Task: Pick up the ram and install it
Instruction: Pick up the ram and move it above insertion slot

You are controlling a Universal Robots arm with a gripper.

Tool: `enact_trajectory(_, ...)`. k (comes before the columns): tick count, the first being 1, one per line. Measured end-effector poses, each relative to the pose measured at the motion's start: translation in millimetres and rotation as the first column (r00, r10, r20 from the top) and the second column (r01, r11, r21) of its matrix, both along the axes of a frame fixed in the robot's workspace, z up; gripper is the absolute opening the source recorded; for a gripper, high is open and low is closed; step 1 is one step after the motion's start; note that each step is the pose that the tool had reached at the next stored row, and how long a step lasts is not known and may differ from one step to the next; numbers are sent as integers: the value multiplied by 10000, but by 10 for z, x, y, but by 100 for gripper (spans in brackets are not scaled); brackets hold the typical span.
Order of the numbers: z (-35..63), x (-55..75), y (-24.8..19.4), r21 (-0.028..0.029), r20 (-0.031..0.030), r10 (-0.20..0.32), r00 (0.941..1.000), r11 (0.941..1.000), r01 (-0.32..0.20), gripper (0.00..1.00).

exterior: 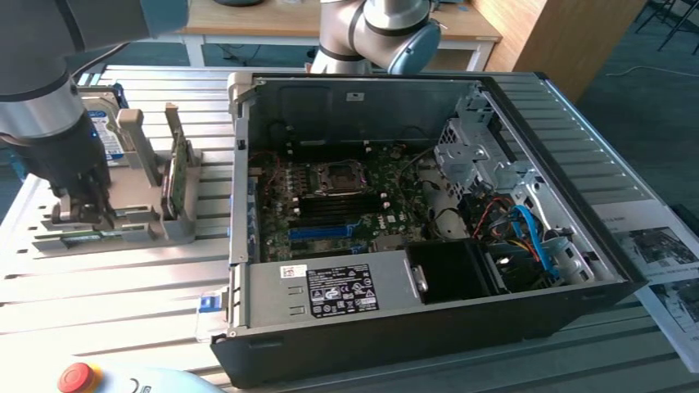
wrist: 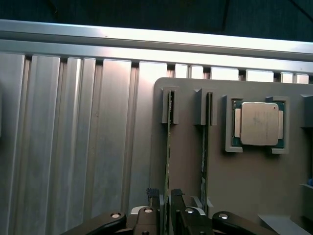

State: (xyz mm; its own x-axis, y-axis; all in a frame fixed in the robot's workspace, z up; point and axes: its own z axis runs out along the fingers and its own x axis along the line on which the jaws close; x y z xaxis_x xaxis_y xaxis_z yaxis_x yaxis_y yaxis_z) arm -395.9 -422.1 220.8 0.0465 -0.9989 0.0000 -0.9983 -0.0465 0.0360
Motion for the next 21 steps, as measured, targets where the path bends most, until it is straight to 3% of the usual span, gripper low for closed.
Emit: enact_trajectory(21, -100, 0, 3, 2, 3, 0, 10000, 10000, 0, 24)
